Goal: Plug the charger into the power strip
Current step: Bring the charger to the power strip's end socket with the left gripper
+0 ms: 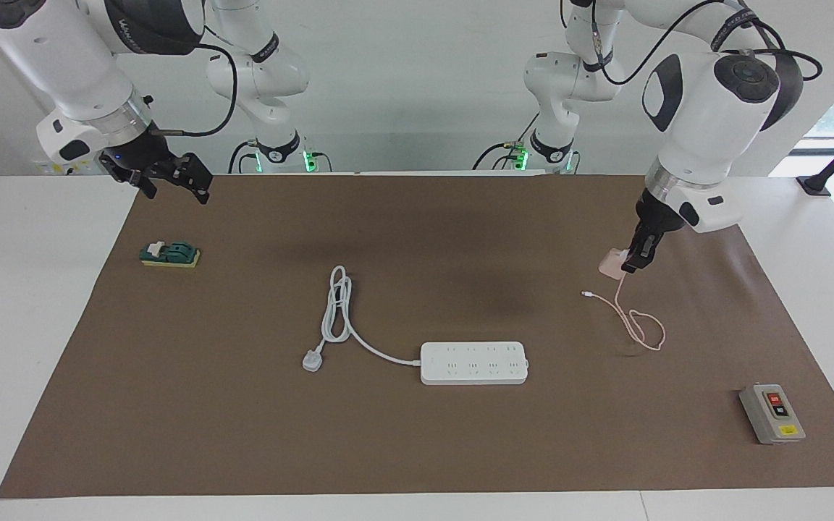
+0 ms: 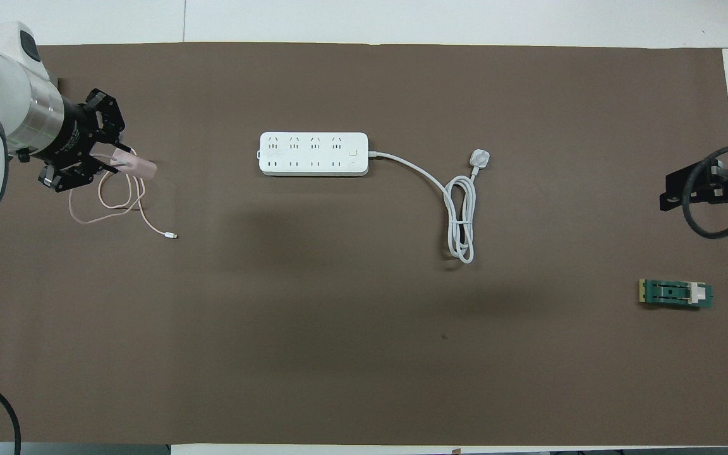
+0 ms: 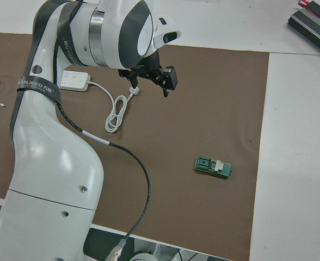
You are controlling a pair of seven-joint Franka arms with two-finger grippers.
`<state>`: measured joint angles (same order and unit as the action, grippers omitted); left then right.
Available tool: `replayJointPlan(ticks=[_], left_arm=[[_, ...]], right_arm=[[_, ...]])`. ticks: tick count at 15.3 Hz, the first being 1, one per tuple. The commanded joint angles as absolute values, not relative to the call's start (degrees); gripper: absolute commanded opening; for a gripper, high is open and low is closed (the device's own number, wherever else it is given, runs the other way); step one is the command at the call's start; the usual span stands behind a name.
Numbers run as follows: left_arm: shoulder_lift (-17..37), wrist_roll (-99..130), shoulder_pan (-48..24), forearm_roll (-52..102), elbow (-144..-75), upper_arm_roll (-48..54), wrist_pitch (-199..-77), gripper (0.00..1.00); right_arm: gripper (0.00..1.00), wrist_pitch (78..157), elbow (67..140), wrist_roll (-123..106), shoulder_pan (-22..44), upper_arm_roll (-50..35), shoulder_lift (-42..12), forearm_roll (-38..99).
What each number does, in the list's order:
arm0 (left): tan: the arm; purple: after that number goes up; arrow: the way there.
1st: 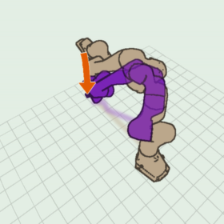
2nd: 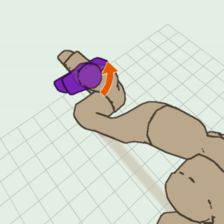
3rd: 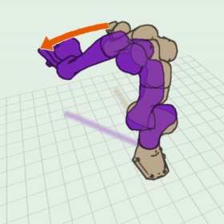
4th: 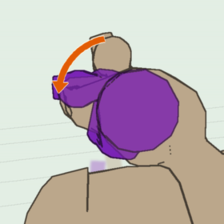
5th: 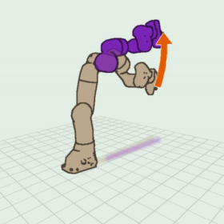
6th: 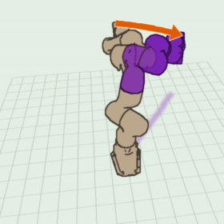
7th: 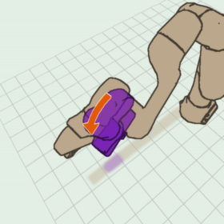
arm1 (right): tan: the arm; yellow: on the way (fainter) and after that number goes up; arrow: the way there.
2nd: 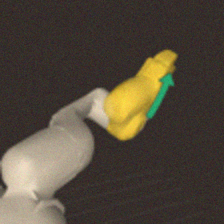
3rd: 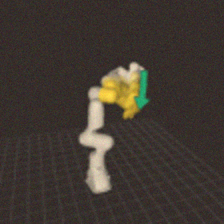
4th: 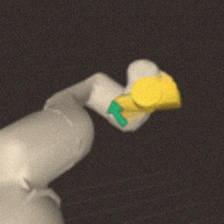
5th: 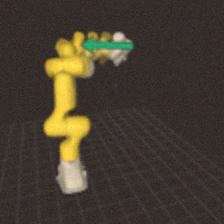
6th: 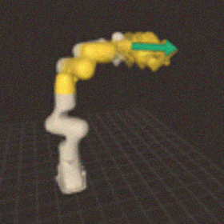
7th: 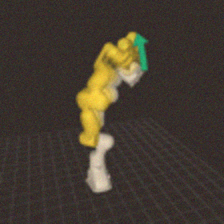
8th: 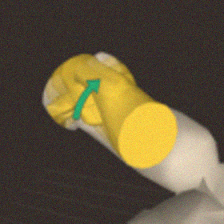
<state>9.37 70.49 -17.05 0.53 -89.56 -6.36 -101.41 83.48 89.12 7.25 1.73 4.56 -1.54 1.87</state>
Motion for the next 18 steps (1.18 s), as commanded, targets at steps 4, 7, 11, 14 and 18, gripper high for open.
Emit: replayJointPlan(ticks=[4, 7, 11, 14, 18], left_arm=[[18.43, 84.01, -20.83, 1.76, -81.34, -7.03, -99.68, 0.00], [23.98, 87.18, -22.15, 1.41, -75.42, -7.56, -98.09, 0.00], [35.82, 92.89, -25.83, 1.23, -63.76, -10.53, -95.11, 0.00], [38.76, 96.40, -28.30, 1.50, -59.86, -13.18, -93.34, 0.00], [39.46, 99.75, -32.07, 1.49, -59.85, -17.30, -93.08, 0.00]], right_arm=[[1.00, 85.68, 90.70, -1.41, -1.76, 3.69, -0.44, 1.23], [1.00, 86.40, 90.09, 2.97, -1.49, 3.78, -0.70, 1.23], [1.00, 86.40, 88.86, 3.52, -1.93, 3.60, -1.05, 1.14], [1.00, 87.01, 88.68, 3.34, -2.02, 3.52, -1.58, 0.70], [1.00, 86.66, 88.95, 3.51, -2.02, 3.78, -1.50, 0.79]])
